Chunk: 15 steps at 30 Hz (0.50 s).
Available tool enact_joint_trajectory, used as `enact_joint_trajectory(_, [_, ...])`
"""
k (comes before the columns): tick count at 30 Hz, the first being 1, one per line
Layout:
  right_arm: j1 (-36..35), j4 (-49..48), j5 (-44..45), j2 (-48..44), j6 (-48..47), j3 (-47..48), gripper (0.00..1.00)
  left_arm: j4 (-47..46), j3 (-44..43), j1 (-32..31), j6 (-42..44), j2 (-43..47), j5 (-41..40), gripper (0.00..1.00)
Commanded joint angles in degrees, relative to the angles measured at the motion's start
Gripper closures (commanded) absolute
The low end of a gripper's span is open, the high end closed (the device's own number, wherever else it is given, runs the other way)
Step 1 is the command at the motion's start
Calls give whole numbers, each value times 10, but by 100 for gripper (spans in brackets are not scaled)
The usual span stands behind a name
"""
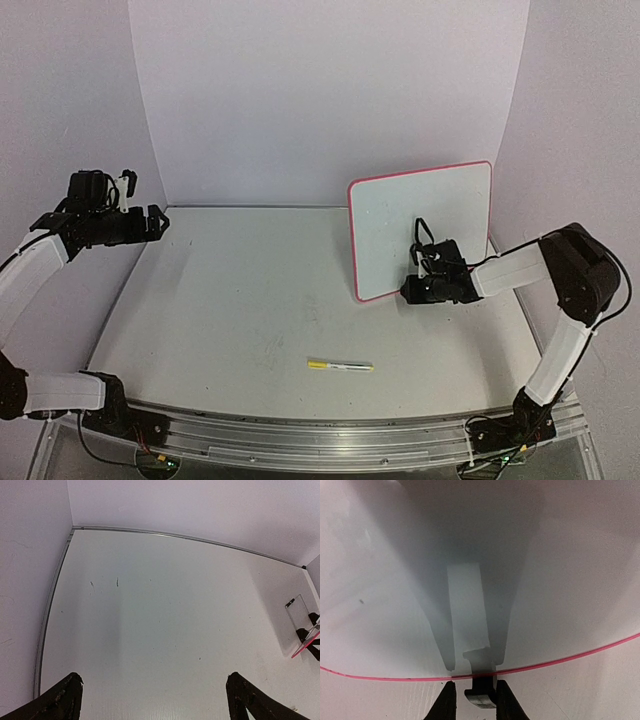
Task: Write a sentence on the whiteboard
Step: Pick up the whiteboard stand from the corner of the board.
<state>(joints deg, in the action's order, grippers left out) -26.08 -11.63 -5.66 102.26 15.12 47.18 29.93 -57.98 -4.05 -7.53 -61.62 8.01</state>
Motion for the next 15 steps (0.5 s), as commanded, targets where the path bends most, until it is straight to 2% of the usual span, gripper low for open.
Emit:
enact_joint_trajectory(1, [-28, -11, 34, 20, 3, 14, 78, -12, 1, 2, -6, -3, 8, 1])
enact_joint_trajectory(6, [-44, -24, 74, 20, 6, 5, 84, -12, 0, 2, -6, -4, 7, 1])
enact_joint_trajectory(13, [-88, -29, 149, 1, 19, -8, 99, -12, 0, 2, -6, -8, 7, 1])
enact_joint_trajectory(15, [-102, -29, 172, -3, 35, -11, 100, -11, 0, 3, -6, -8, 7, 1])
